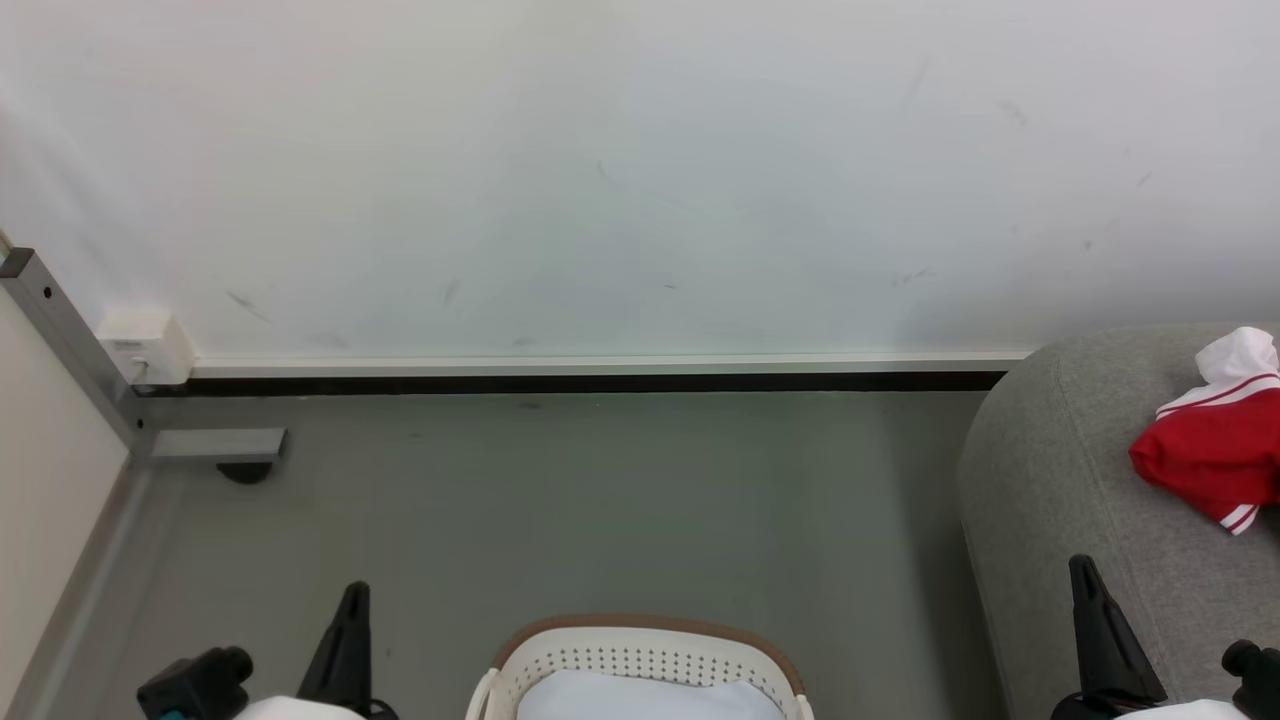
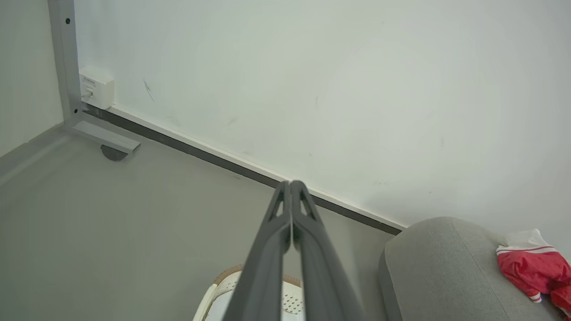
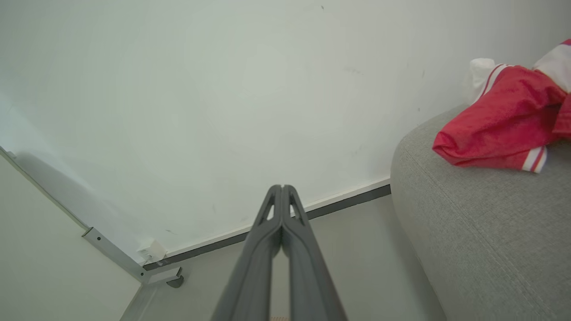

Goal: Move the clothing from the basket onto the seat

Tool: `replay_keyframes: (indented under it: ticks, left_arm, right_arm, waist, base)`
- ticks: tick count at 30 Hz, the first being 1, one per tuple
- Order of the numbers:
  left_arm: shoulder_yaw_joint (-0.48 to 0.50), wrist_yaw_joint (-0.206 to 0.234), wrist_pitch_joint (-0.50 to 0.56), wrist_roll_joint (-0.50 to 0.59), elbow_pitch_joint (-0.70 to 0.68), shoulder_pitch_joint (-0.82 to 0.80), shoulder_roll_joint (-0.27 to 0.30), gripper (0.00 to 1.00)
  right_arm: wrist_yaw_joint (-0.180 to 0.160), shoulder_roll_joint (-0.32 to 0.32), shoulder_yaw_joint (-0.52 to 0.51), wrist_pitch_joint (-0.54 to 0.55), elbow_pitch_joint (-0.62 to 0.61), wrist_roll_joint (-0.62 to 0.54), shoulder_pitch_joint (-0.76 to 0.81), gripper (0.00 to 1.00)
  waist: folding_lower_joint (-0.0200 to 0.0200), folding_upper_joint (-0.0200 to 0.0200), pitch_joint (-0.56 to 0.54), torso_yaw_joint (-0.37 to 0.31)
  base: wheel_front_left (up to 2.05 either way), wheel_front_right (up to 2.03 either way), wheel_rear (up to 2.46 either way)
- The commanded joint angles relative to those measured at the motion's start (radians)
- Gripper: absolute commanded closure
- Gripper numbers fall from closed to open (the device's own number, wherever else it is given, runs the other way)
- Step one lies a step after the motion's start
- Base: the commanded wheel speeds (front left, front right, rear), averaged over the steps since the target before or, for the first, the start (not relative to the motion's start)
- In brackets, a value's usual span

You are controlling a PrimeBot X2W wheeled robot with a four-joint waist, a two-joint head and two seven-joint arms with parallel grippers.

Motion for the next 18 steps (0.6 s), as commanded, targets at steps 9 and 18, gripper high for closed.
replay_keyframes:
  ticks: [9, 18]
  left_arm:
    - [0.047, -0.032, 0.040, -0.150, 0.005, -0.037, -0.013, 1.00]
    - [0.080, -0.057, 0.072, -0.261, 0.014, -0.045, -0.030, 1.00]
  right_arm:
    - [-0.001, -0.001, -0.030, 0.036, -0.003, 0.141, -0.039, 1.00]
    - [-0.001, 0.004, -0.050, 0.066, 0.004, 0.252, -0.046, 1.00]
  waist:
    - [0.0000, 0.0000, 0.002, -0.001]
    - [0.0000, 0.0000, 0.004, -0.002]
  base:
    - [0.00, 0.00, 0.00]
    - [0.00, 0.00, 0.00]
